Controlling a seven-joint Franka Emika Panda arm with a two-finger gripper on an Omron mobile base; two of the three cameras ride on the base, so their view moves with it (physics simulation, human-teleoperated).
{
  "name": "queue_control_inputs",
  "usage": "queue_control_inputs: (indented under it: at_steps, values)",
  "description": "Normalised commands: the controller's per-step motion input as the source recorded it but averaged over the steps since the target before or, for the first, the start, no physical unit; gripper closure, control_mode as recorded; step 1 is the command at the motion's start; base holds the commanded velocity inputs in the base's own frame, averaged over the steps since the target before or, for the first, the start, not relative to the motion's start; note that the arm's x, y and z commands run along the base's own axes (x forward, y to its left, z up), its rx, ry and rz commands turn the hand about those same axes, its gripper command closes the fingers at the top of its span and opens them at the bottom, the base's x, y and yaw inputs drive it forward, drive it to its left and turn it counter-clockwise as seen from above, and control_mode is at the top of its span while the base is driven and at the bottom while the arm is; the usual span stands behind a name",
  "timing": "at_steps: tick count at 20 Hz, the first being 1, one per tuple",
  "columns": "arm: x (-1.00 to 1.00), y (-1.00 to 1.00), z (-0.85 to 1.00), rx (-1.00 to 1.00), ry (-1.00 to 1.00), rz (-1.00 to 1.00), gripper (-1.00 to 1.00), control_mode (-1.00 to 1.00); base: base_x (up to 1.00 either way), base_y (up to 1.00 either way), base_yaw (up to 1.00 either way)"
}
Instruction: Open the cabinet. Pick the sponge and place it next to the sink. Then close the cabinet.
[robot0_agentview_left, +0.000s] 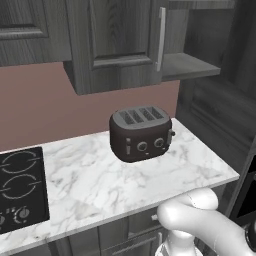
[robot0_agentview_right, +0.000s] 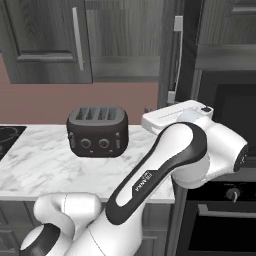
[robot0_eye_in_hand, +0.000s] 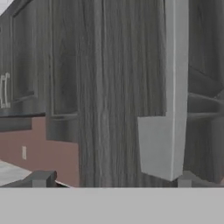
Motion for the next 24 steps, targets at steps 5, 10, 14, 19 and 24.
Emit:
queue_control_inputs:
  at_steps: [5,10,14,19,24]
  values:
    - [0.00,0.30,0.32,0.00,0.00,0.03,-1.00,-1.00,0.00,0.00,0.00]
    - [0.00,0.29,0.24,0.00,0.00,0.02,-1.00,-1.00,0.00,0.00,0.00]
    - [0.00,0.35,0.07,0.00,0.00,0.01,-1.00,-1.00,0.00,0.00,0.00]
    - [0.11,0.43,0.00,0.00,0.00,0.01,-1.00,-1.00,0.00,0.00,0.00]
    - [0.35,0.46,0.01,0.00,0.00,-0.01,-1.00,-1.00,0.00,0.00,0.00]
